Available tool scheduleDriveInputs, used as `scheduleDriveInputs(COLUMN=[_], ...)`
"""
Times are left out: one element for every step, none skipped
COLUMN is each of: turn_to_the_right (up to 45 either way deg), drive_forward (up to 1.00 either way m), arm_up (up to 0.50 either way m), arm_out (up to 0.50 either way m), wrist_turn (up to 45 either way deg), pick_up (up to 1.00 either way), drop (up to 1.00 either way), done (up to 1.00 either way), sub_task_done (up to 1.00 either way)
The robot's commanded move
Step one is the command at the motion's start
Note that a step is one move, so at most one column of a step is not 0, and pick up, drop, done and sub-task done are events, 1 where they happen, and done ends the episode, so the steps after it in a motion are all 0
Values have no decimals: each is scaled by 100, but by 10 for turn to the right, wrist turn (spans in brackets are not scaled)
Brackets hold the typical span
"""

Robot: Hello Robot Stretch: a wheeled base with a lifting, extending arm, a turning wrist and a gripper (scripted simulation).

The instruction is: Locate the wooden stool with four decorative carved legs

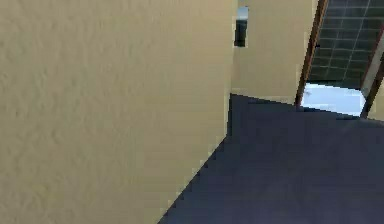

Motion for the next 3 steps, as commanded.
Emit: scheduleDriveInputs(turn_to_the_right=[390, 0, 0], drive_forward=[0, 100, 100], arm_up=[0, 0, 0], arm_out=[0, 0, 0], wrist_turn=[0, 0, 0], pick_up=[0, 0, 0], drop=[0, 0, 0], done=[0, 0, 0], sub_task_done=[0, 0, 0])
